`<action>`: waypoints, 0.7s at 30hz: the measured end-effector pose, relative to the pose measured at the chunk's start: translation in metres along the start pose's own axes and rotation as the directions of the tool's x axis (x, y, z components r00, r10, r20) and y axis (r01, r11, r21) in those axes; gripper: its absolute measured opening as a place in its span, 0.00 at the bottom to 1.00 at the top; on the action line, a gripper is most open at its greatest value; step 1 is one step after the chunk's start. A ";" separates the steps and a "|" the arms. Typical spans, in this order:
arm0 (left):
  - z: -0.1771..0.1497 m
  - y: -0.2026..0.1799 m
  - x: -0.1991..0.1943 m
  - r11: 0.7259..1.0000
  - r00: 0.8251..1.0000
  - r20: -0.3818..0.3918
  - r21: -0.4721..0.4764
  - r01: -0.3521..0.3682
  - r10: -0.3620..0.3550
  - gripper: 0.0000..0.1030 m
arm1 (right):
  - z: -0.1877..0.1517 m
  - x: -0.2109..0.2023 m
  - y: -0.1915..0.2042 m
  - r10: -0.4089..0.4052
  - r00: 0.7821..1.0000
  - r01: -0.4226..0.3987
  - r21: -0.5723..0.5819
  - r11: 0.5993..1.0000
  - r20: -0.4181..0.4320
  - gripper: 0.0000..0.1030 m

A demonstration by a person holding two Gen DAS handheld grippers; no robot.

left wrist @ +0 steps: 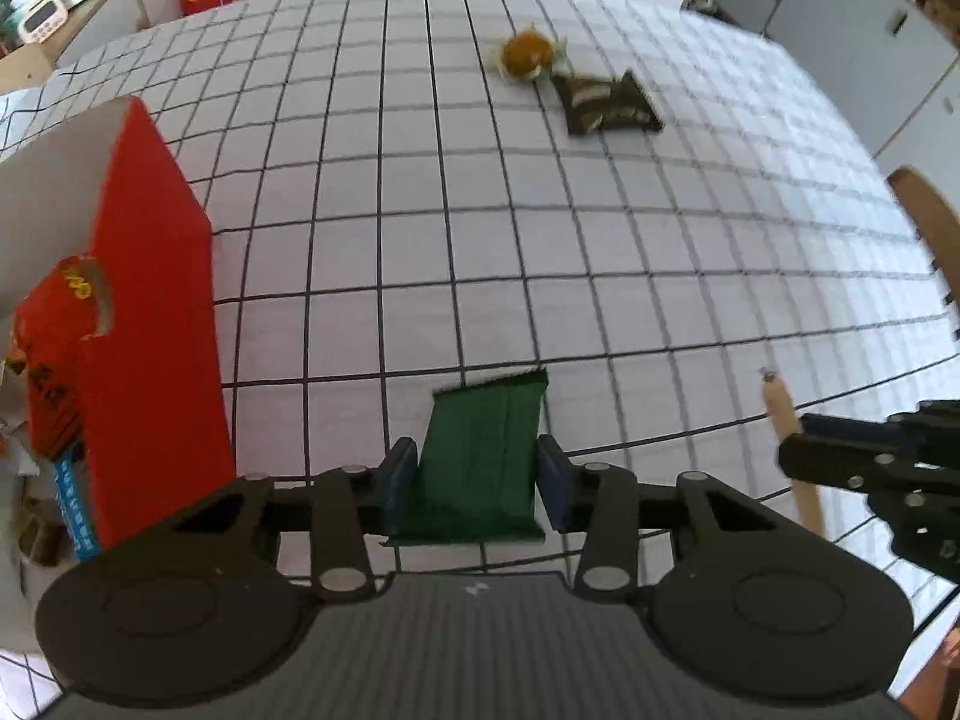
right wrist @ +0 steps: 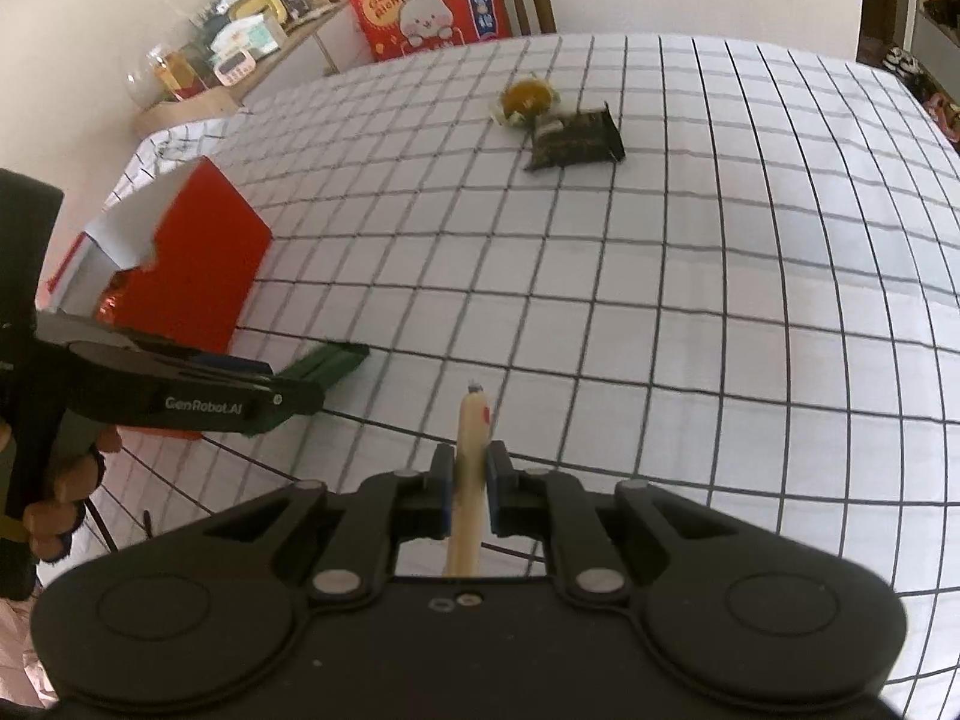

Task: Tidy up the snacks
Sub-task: 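Carry the cracker pack with left tool while right tool carries the stick over the box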

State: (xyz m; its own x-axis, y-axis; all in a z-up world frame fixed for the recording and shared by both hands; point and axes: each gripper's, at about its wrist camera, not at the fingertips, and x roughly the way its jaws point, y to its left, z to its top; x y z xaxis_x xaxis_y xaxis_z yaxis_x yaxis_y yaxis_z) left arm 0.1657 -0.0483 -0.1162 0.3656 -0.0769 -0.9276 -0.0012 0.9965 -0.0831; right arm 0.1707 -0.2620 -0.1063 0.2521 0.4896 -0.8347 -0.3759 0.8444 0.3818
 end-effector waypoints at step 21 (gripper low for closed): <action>-0.012 0.000 0.025 0.997 0.999 -0.042 0.064 -0.031 0.034 0.66 | -0.011 -0.004 0.016 0.003 1.000 -0.003 -0.015 1.000 0.001 0.09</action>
State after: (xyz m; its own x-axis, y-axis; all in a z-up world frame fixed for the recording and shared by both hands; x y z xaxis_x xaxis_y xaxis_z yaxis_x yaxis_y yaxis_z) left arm 0.1637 -0.0510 -0.1441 0.3257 -0.0441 -0.9445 0.0465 0.9984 -0.0306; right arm 0.1539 -0.2523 -0.1012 0.2521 0.4920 -0.8333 -0.3895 0.8399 0.3780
